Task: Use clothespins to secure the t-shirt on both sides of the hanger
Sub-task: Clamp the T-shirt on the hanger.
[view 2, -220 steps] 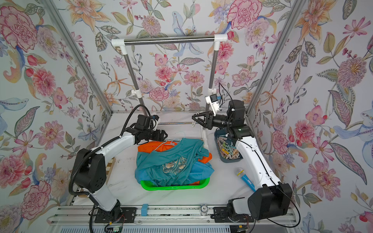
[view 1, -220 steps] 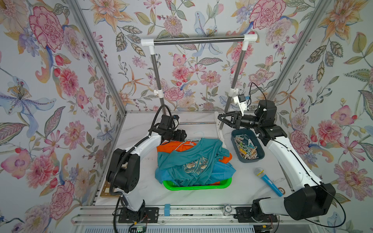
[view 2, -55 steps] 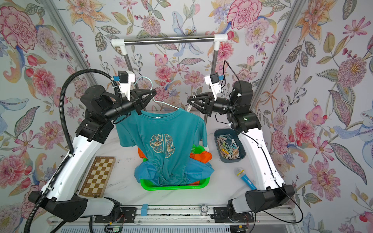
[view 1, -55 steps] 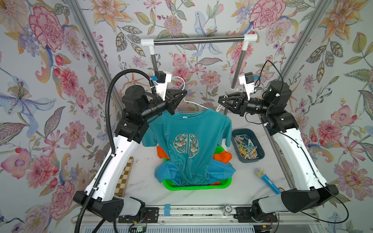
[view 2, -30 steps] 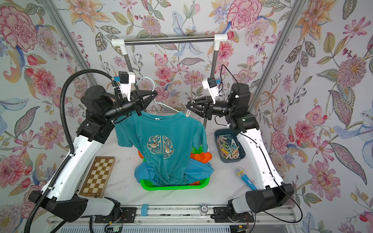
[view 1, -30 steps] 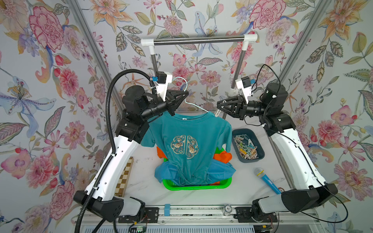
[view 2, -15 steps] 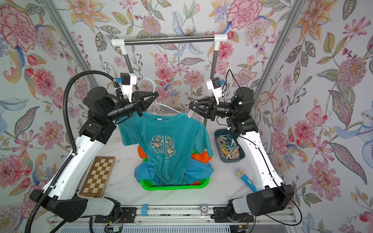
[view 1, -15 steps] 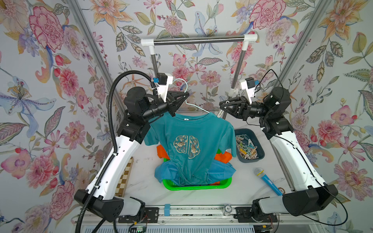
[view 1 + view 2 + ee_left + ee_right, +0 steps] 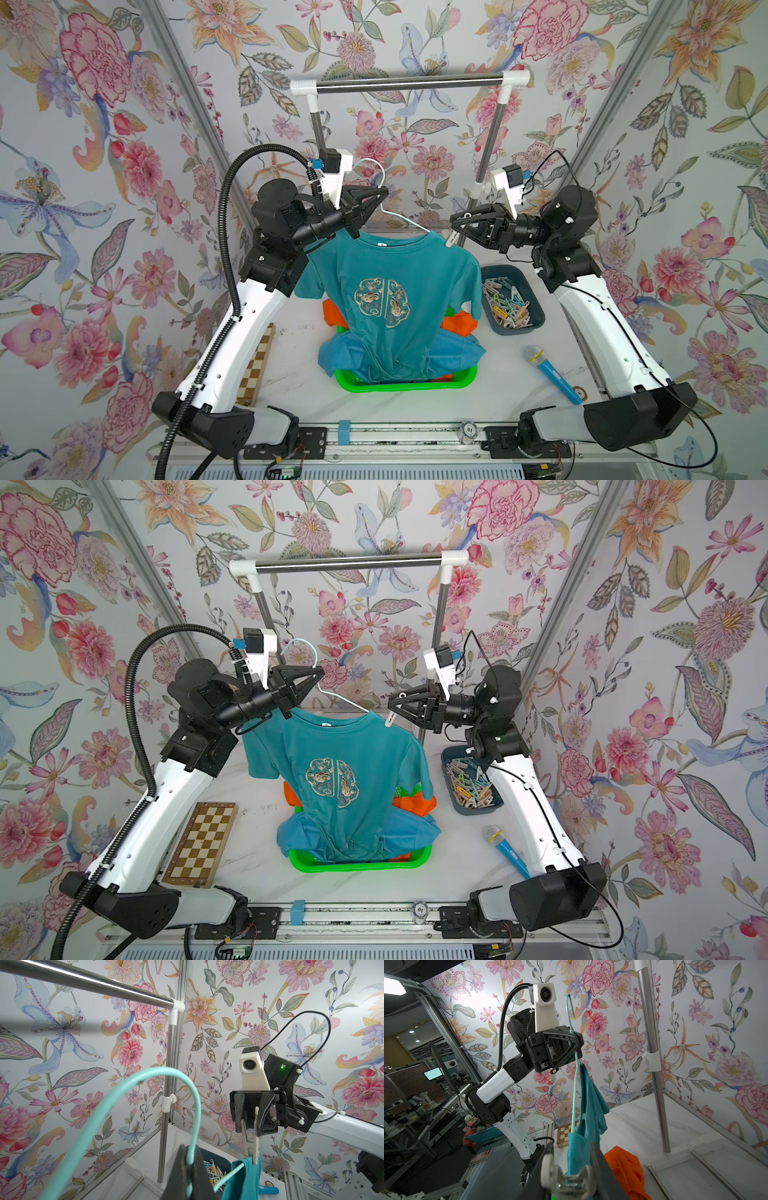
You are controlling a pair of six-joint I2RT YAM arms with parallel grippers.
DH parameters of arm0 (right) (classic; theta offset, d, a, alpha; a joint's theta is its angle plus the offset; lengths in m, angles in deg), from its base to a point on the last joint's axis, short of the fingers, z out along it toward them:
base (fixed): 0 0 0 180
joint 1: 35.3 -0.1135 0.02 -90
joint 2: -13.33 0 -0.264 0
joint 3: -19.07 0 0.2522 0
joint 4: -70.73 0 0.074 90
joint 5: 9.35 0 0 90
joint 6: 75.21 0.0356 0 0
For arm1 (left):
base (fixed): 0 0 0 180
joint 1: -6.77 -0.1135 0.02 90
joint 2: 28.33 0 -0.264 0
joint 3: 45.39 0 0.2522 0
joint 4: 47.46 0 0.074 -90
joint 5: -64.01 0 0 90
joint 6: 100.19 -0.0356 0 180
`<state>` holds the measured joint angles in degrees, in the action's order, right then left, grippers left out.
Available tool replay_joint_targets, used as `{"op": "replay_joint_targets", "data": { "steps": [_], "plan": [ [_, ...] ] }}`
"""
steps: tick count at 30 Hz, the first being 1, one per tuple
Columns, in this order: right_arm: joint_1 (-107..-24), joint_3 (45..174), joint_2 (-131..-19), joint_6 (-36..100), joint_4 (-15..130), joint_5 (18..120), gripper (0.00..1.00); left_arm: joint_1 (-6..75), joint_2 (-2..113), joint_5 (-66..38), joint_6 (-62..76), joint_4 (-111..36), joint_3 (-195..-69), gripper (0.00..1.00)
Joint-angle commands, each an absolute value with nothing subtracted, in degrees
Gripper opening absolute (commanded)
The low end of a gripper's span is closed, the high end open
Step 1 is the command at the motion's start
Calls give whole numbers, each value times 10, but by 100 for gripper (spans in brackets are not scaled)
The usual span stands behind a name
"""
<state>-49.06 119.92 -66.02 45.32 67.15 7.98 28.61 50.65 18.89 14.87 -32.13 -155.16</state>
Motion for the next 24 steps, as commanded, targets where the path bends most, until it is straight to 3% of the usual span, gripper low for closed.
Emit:
{"op": "replay_joint_targets", "data": {
  "steps": [1,24],
  "plan": [
    [-496,1191,-644,457,686,73,30,278,487,199,164,-355,-1552,0],
    [-525,1210,-621,333,571,109,29,274,487,210,187,-384,-1519,0]
  ]
}}
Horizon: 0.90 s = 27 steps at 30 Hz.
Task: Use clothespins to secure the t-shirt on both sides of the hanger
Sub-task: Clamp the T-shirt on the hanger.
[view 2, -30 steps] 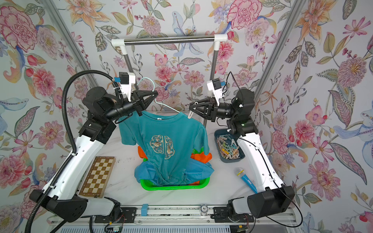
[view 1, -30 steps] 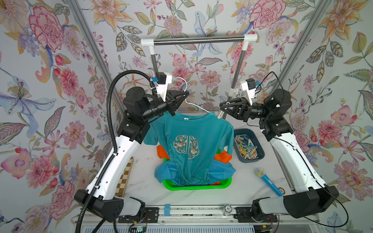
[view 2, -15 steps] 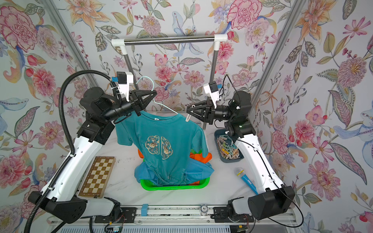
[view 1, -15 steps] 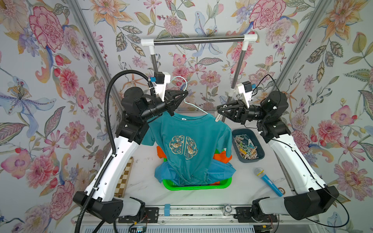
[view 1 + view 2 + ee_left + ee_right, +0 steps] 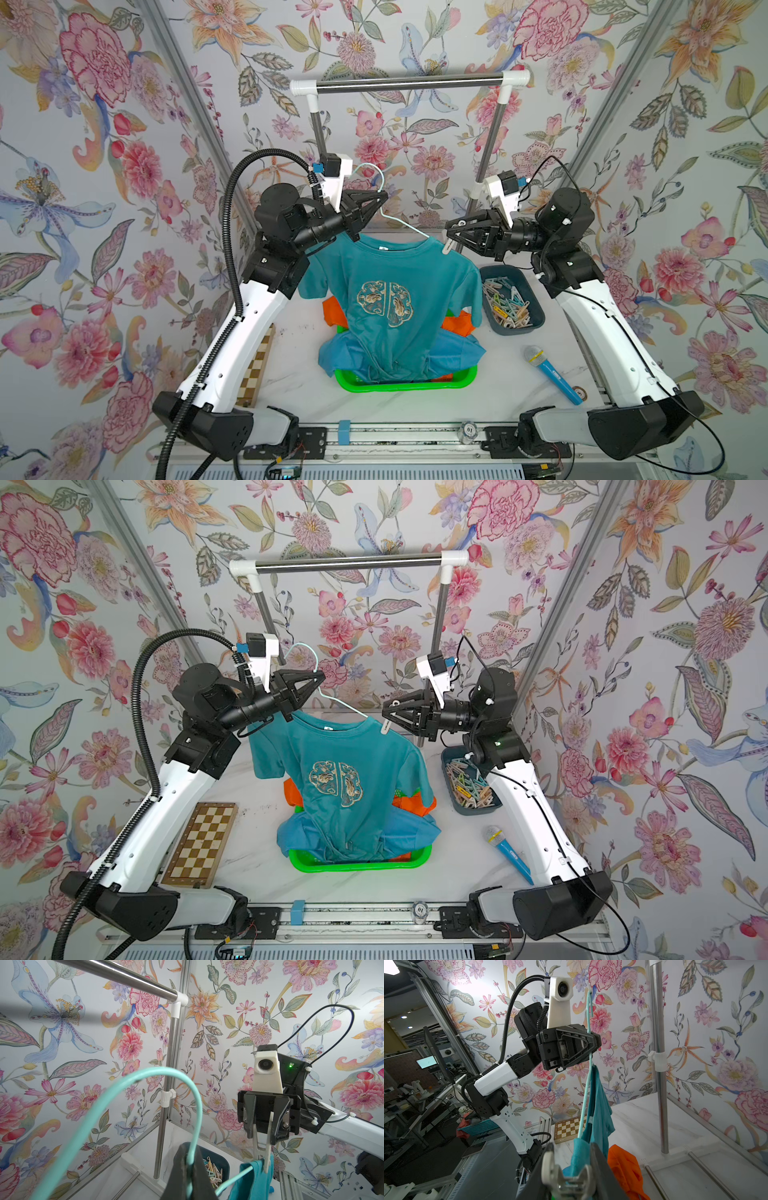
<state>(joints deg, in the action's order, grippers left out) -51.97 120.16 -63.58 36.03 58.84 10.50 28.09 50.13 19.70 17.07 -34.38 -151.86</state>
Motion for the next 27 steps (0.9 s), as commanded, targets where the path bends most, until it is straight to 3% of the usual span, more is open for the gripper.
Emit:
{"op": "replay_joint_targets", "data": {
  "steps": [1,16,23,27],
  "plan": [
    [-528,1209,-620,329,566,109,29,273,487,211,188,-385,-1519,0],
    [-534,1198,-628,324,567,113,30,271,486,217,198,-396,-1524,0],
    [-534,1195,-630,326,569,120,58,270,484,217,198,-397,-1524,0],
    [-534,1189,-629,333,576,133,82,269,483,218,197,-397,-1522,0]
  ]
}}
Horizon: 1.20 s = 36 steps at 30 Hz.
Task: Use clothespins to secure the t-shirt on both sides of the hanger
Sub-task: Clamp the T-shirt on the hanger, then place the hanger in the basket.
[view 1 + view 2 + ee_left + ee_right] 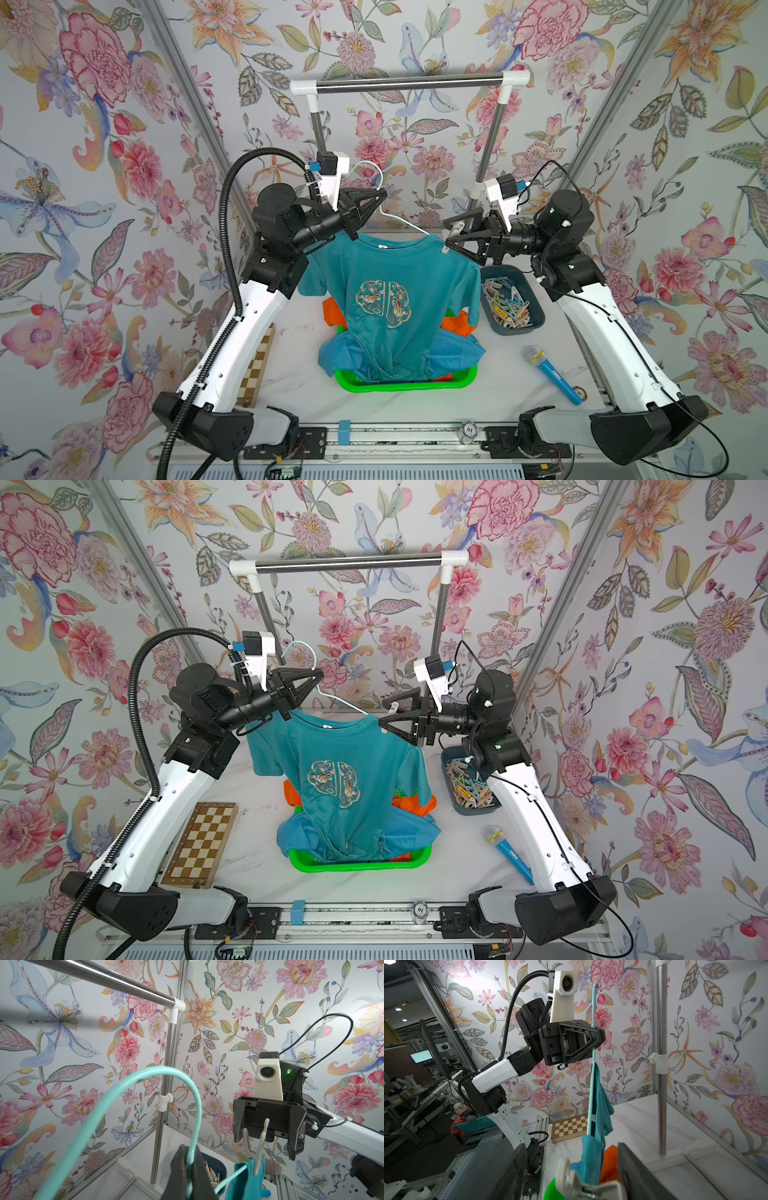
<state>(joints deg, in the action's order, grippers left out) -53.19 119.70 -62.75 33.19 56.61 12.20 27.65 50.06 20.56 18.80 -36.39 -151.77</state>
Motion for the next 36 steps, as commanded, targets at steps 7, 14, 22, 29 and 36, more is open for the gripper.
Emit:
{"op": "replay_joint_targets", "data": {
  "steps": [7,14,22,29,36],
  "plan": [
    [-528,1191,-628,349,589,170,99,267,483,219,196,-397,-1517,0],
    [-503,1204,-629,365,587,218,99,267,480,214,191,-389,-1512,0],
    [-431,1201,-607,400,594,275,99,267,473,190,178,-368,-1495,0],
    [-373,1150,-572,485,697,262,99,267,473,162,154,-328,-1477,0],
    [-346,1147,-575,500,672,277,99,268,467,155,181,-327,-1429,0]
  ]
}}
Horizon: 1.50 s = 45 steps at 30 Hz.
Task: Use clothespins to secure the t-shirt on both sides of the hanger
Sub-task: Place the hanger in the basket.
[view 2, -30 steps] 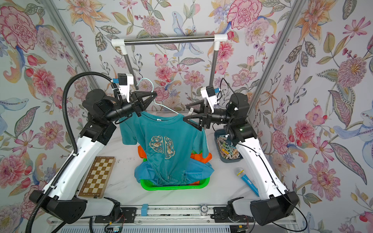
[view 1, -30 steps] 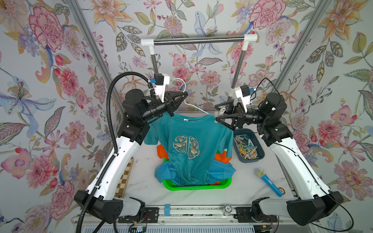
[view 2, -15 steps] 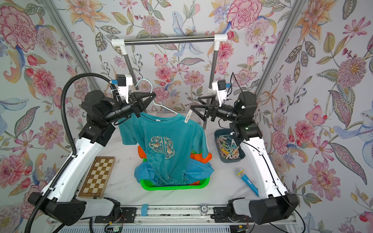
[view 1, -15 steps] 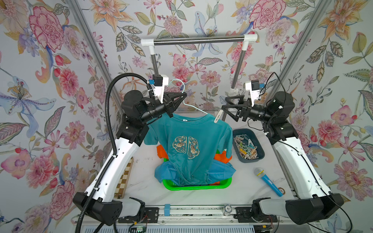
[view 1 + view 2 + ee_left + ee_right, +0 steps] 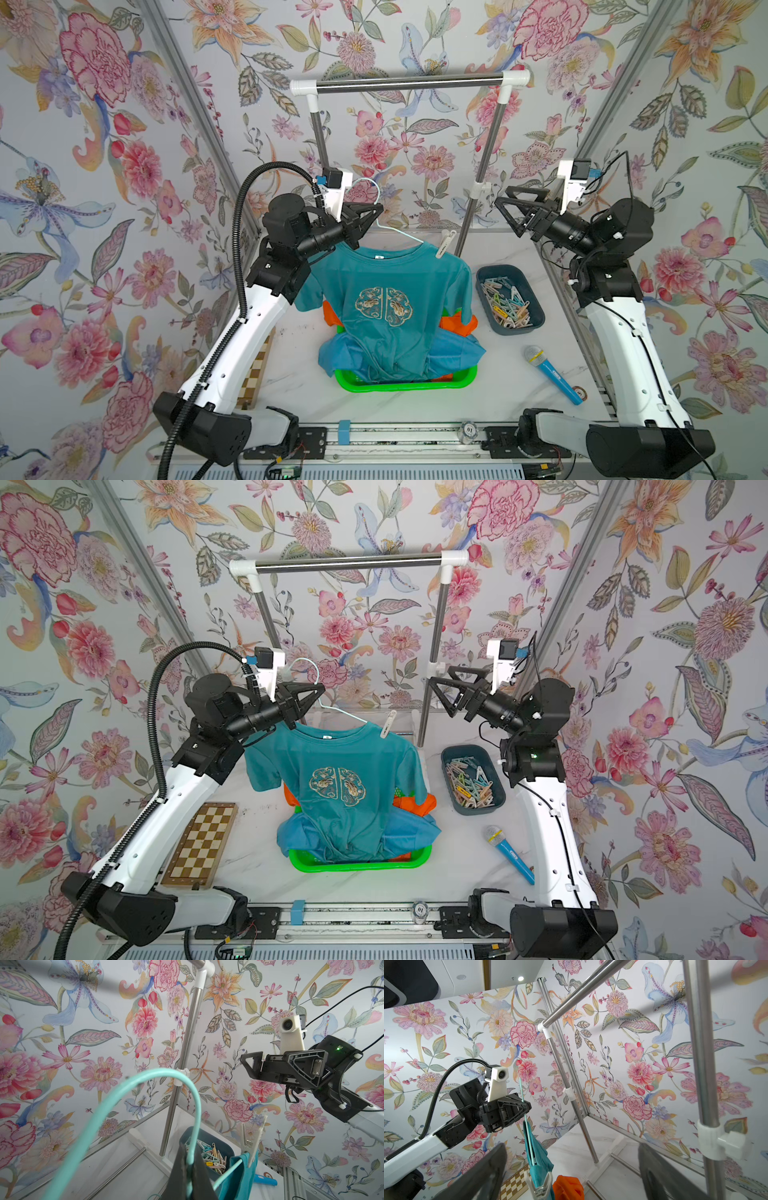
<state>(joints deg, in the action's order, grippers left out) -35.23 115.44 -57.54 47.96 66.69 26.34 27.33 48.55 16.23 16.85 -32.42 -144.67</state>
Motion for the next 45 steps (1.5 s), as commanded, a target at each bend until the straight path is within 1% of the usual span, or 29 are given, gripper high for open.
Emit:
{"op": "replay_joint_targets", "data": {
  "steps": [1,5,9,16,24,27,30,40,41,42,44,45],
  "plan": [
    [-345,1143,-576,500,668,282,99,268,465,154,184,-327,-1421,0],
    [-340,1124,-580,503,654,294,99,275,451,154,203,-338,-1379,0],
    [-331,1100,-578,505,637,313,99,288,444,157,235,-380,-1315,0],
    [-324,1068,-572,506,626,318,99,300,490,153,258,-454,-1243,0],
    [-321,1044,-565,496,618,320,99,314,576,153,253,-513,-1209,0],
    [-320,1038,-565,489,612,322,99,314,607,139,226,-492,-1216,0],
    [-319,1030,-565,489,615,321,99,314,649,138,220,-504,-1214,0],
    [-314,1021,-565,484,614,319,99,311,706,142,230,-542,-1195,0],
    [-313,1020,-566,483,613,320,99,311,708,143,231,-548,-1193,4],
    [-313,1019,-566,482,609,323,99,311,709,144,232,-550,-1193,10],
    [-310,1017,-567,479,597,333,99,308,712,147,236,-553,-1194,24],
    [-308,1018,-567,474,582,343,99,307,713,148,237,-553,-1194,33]
  ]
}}
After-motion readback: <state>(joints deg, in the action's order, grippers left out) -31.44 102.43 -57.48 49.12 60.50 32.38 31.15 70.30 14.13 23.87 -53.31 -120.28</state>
